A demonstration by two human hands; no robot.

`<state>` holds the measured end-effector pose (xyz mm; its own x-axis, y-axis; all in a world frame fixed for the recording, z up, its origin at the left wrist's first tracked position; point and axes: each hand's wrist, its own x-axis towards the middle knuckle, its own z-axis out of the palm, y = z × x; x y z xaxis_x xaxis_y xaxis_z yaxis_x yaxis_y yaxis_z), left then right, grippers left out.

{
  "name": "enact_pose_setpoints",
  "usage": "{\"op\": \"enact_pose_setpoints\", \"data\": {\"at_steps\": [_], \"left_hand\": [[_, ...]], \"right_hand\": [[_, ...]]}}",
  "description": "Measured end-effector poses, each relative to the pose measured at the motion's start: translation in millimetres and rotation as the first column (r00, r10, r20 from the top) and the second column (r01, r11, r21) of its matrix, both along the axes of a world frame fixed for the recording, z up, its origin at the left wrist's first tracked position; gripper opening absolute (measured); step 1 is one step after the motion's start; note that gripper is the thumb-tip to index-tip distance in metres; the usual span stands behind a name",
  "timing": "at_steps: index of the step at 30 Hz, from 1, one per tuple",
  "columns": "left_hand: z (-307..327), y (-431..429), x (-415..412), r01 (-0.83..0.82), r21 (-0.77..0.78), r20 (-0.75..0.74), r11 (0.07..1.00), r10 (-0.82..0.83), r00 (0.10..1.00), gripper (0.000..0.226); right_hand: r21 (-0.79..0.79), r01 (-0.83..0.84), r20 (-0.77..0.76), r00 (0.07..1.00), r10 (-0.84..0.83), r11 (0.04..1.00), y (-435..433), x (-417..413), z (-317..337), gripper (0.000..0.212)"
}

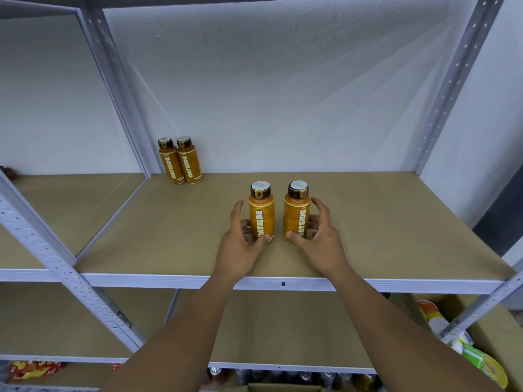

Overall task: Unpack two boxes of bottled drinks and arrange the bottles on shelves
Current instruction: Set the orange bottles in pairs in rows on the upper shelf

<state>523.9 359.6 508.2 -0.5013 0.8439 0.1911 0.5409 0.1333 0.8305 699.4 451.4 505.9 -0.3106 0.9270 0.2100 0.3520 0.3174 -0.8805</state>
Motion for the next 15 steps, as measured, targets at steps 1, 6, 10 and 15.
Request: {"op": "enact_pose_setpoints", "data": {"at_steps": [1, 6, 10, 15], "left_hand": [[0.3, 0.3, 0.2, 0.000, -0.002, 0.001, 1.000, 0.000, 1.000, 0.103], [1.0, -0.2, 0.5, -0.002, -0.004, -0.011, 1.000, 0.002, 1.000, 0.103], [0.6, 0.9, -0.8, -0.003, -0.004, -0.016, 1.000, 0.003, 1.000, 0.103], [-1.0, 1.0, -0.7, -0.010, 0.001, -0.011, 1.000, 0.010, 1.000, 0.102]], "right_hand": [[0.005, 0.000, 0.002, 1.000, 0.000, 1.000, -0.3, 0.0, 0.4, 0.099], [0.002, -0.011, -0.003, 1.000, 0.011, 1.000, -0.9, 0.2, 0.3, 0.099], [-0.014, -0.037, -0.001, 0.999, 0.037, 0.999, -0.9, 1.7, -0.7, 0.095], [0.013, -0.015, 0.022, 1.000, 0.015, 1.000, -0.3, -0.7, 0.9, 0.099]]}}
